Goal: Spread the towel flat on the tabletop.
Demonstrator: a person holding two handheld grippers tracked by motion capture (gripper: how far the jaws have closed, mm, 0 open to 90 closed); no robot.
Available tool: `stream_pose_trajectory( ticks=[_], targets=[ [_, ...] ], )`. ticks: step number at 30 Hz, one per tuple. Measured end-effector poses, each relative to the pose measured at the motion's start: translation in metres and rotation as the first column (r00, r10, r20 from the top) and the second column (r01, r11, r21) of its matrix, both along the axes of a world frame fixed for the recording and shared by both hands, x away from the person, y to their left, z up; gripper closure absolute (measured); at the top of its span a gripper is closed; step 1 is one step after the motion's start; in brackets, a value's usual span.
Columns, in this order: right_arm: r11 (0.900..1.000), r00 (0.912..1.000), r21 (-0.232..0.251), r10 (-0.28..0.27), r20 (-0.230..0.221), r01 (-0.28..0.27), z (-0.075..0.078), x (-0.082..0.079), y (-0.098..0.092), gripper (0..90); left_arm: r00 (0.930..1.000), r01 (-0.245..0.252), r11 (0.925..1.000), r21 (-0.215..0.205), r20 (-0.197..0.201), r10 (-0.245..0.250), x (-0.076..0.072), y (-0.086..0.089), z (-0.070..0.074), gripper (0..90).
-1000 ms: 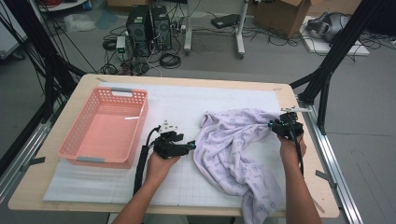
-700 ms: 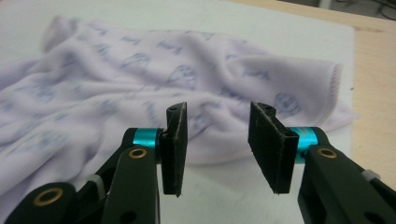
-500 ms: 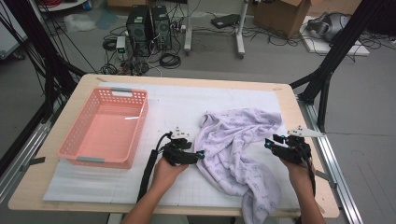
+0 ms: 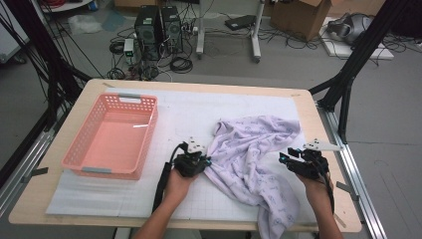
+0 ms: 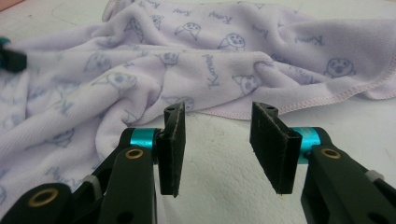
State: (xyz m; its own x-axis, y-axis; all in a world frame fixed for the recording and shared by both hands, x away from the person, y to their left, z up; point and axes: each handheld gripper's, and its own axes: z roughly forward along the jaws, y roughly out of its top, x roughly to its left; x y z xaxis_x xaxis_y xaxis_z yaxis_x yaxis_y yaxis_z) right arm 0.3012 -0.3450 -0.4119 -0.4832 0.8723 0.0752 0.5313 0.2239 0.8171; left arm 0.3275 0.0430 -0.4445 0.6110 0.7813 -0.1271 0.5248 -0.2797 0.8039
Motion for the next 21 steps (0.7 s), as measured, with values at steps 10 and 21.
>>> stream_pose_trajectory(
  ticks=[10, 21],
  targets=[
    [0.999, 0.9992, -0.013, 0.033, -0.023, -0.033, -0.003, 0.009, 0.015, 55.4, 0.9892, -0.147, 0.9817, -0.121, -0.024, 0.145, 0.016, 0.052, 0.005, 58.2],
    [0.999, 0.999, 0.006, 0.043, -0.013, -0.043, -0.004, 0.017, 0.026, 70.7, 0.9917, -0.121, 0.9673, -0.223, 0.016, 0.128, -0.004, 0.065, 0.01, 42.4]
  ],
)
